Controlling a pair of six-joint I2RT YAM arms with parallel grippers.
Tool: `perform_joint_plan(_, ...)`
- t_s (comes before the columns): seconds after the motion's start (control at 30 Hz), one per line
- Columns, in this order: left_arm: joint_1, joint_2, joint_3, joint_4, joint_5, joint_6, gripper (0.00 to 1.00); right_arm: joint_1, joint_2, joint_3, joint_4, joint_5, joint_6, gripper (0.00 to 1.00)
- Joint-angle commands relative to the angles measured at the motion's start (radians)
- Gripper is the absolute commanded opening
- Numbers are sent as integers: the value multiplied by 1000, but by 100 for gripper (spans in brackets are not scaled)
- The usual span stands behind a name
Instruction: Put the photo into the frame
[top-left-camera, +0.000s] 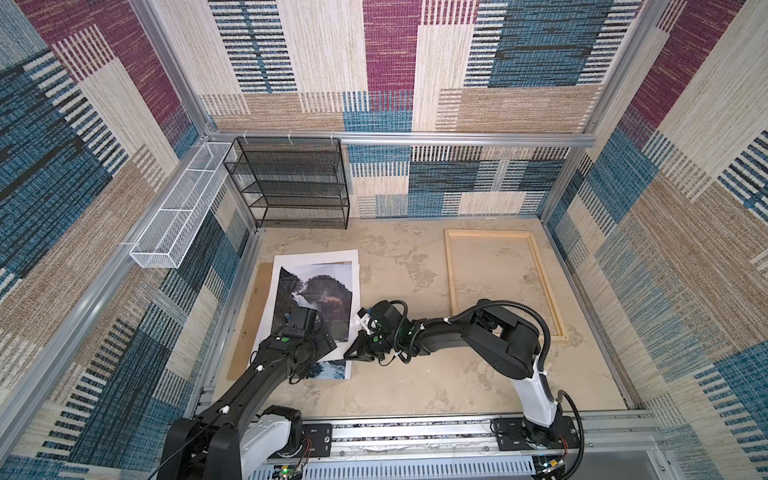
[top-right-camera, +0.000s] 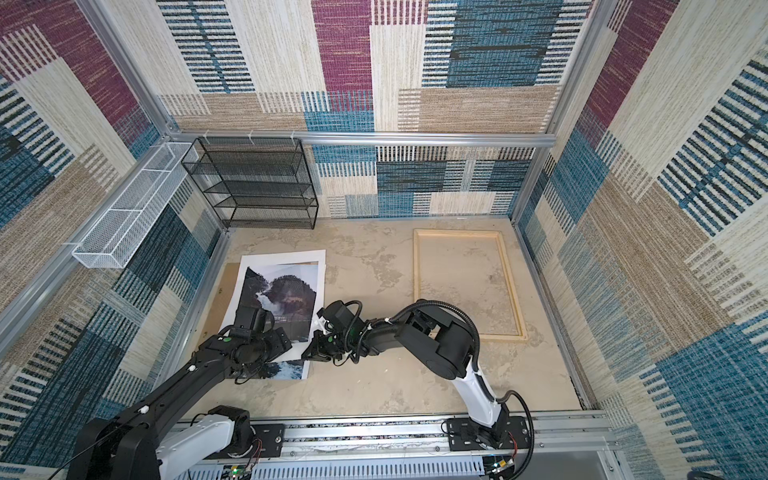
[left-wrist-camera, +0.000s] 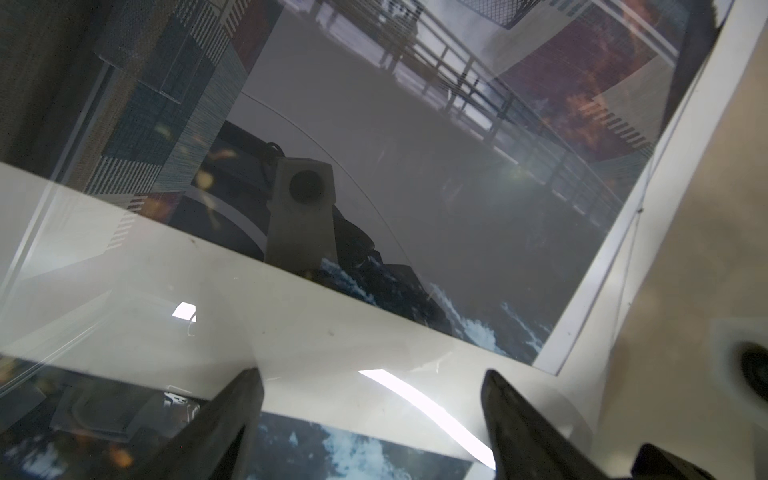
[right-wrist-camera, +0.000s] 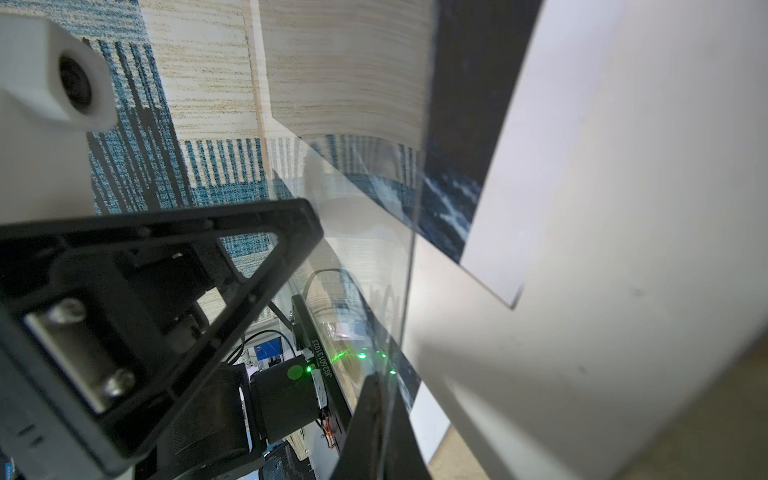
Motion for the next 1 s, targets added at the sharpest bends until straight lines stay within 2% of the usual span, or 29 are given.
perform_joint_plan(0.0, 0, -24, 22, -45, 8, -6, 86, 1, -16, 9, 5, 12, -34, 0)
perform_joint_plan(0.23, 0, -142, 128, -201, -64, 11, 87, 2, -61, 26, -25, 13, -149, 0)
perform_joint_plan(0.4, 0, -224, 199, -298, -181, 37, 91, 0, -115, 31, -24, -13, -201, 0)
perform_joint_plan(0.67, 0, -238, 270, -343, -219, 25, 91, -7, -259, -18, -18, -19, -335, 0)
perform_joint_plan(0.97, -1, -204, 366, -386, -270, 39, 91, -81, -429, -162, 102, -112, -377, 0)
